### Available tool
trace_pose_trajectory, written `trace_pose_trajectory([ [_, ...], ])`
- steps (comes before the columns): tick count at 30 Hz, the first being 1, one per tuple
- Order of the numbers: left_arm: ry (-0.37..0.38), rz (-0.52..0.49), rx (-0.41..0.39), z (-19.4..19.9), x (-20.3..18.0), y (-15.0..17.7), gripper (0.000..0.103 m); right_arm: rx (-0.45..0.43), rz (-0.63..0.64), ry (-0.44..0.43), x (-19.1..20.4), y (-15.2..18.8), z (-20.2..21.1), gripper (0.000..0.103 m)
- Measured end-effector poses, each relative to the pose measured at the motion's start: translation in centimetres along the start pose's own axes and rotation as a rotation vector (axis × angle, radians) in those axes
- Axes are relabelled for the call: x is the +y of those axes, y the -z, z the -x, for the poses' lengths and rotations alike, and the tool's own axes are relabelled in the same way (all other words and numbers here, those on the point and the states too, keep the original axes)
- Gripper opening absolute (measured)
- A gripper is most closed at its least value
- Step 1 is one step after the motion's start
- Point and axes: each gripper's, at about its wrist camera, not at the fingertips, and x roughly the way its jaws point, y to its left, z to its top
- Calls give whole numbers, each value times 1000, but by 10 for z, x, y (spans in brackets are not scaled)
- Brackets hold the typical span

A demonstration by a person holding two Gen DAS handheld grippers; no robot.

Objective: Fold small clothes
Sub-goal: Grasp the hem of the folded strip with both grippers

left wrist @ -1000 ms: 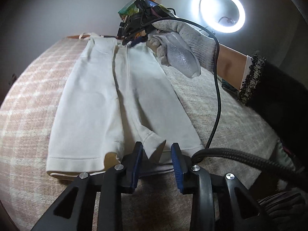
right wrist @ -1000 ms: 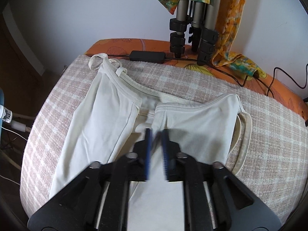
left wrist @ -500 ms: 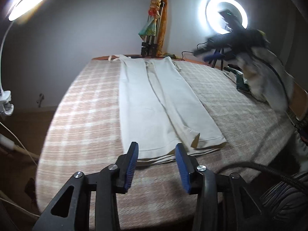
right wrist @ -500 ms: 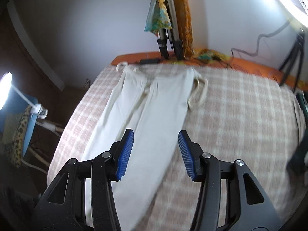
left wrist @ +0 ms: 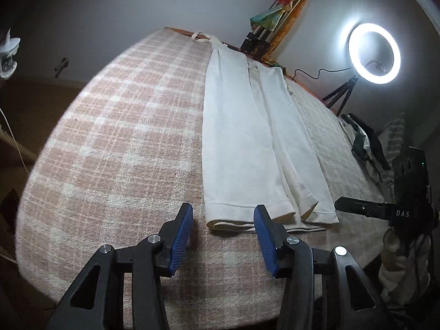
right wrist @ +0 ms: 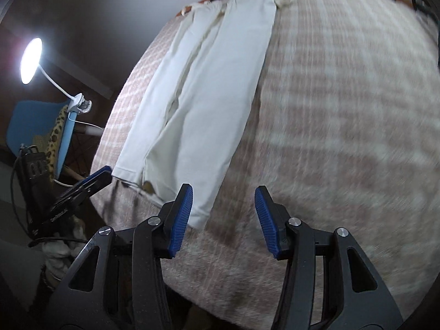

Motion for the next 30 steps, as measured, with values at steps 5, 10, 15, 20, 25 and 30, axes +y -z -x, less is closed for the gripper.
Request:
trace_pose_trajectory([
  [5,8,41,16,-9,3,-2,33,2,-18,-25,4,2,-5,48],
  [10,25,57,27,-16,2,-9,8,48,6,-14,12,4,-17,12],
  [15,45,91,-6,-5,5,-11,2,37,-16,-40,5,5,-8,5],
  [20,21,31,-14,1,-8,-4,2,2,-12,-62,1,9,8,5],
  [25,22,68,0,-6,-5,-1,2,25,-35,-62,-2,10,-1,5],
  [30,22,29,-17,6,-15,-13,2,-3,-67,-135,-6,2,13,5],
])
